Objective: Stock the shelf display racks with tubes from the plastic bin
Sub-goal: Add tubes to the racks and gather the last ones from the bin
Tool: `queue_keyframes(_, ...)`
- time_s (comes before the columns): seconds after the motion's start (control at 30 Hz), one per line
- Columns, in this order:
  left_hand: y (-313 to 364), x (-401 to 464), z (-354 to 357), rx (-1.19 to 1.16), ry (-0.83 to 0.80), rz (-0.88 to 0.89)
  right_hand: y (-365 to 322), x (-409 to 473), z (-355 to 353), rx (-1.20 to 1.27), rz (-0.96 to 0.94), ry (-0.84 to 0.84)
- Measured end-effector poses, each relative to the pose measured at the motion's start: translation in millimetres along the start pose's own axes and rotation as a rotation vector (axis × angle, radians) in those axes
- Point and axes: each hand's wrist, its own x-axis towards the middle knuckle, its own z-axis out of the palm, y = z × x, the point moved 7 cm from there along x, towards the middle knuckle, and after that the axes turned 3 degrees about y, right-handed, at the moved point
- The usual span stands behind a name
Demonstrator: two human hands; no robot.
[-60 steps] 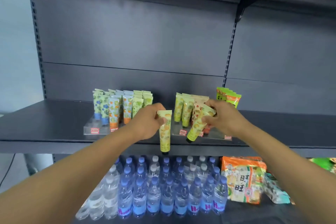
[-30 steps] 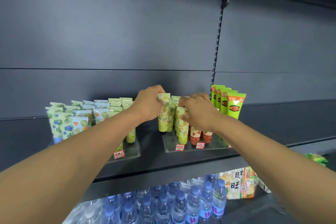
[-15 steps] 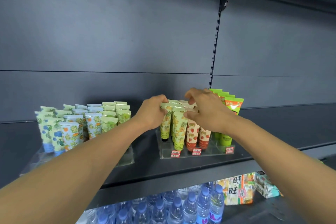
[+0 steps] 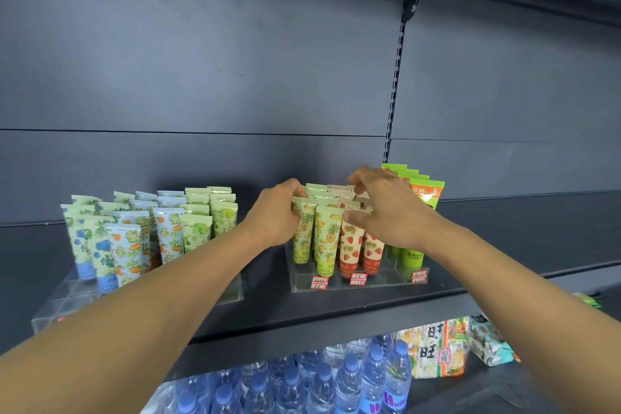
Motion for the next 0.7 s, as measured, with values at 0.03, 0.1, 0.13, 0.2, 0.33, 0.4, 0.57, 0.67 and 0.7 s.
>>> queue_keyframes(0.03, 0, 0, 0, 0.003, 0.001, -0.003, 0, -1, 0, -0.001, -0.003, -0.003)
queue_keyframes(0.1, 0, -2, -1, 0.015, -0.002, -0.012, -1, -1, 1, -0.003, -0.010, -0.011)
queue_keyframes(0.13, 1, -2, -1, 0.021, -0.005, -0.018, -1, -2, 1, -0.003, -0.012, -0.016)
queue_keyframes(0.2, 2, -5, -3, 0.032, -0.006, -0.026, -1, -5, 0, -0.003, -0.016, -0.021)
queue_keyframes(0.33, 9, -15, -18, 0.074, 0.048, -0.019, -3, -14, -6, -0.007, -0.036, -0.006)
queue_keyframes(0.4, 12, -23, -28, 0.110, 0.086, -0.025, -5, -22, -11, -0.007, -0.055, 0.010)
queue_keyframes(0.57, 22, -60, -46, 0.136, 0.123, -0.048, -20, -52, -21, 0.084, -0.118, 0.020)
queue_keyframes(0.67, 28, -95, -46, 0.128, 0.115, -0.052, -34, -75, -9, 0.151, -0.181, -0.024)
queue_keyframes(0.7, 28, -109, -43, 0.131, 0.097, -0.055, -39, -84, -2, 0.170, -0.201, -0.044)
